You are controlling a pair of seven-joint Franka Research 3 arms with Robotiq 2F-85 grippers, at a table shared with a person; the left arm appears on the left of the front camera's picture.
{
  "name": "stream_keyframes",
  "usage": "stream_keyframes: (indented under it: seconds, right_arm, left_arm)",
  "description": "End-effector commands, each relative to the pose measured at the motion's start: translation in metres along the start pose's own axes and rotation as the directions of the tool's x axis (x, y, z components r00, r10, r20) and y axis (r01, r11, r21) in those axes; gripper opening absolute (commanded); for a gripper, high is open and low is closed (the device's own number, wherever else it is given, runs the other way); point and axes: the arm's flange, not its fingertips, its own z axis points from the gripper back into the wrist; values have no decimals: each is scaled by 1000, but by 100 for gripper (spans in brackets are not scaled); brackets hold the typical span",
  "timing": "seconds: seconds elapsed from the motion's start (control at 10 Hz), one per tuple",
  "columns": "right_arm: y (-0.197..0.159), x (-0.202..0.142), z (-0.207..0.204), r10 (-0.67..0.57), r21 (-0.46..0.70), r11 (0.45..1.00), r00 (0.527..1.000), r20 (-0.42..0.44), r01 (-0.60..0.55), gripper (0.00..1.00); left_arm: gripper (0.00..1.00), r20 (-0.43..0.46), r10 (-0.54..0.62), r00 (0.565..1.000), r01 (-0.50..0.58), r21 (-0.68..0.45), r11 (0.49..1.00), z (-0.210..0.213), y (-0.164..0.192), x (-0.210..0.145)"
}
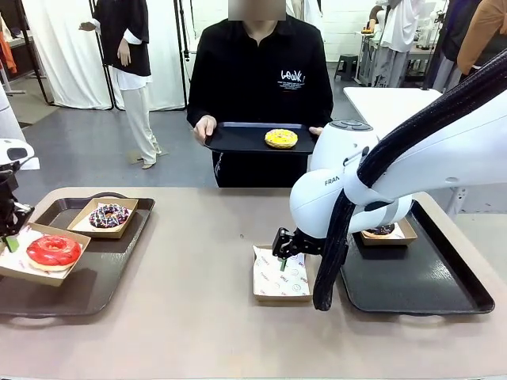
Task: Individually package the donuts and arrange them on the tray.
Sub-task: Place the picked Paper togo box on the Handle tray while simultaneously picking up another Paper togo box from the table with the other hand.
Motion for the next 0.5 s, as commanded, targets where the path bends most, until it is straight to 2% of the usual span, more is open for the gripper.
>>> stream_keyframes:
  seconds: [0.0,0.4]
  right_arm:
    - [4,7,-3,14,-9,1000,1000,8,-14,100]
    - [4,10,-7,14,-13,1000,1000,-10,-14,100]
  left_arm:
    - [1,7,-16,1000,16,16,1000,-8,5,6]
    - [1,28,6,1000,-7,12,1000,-17,6,15]
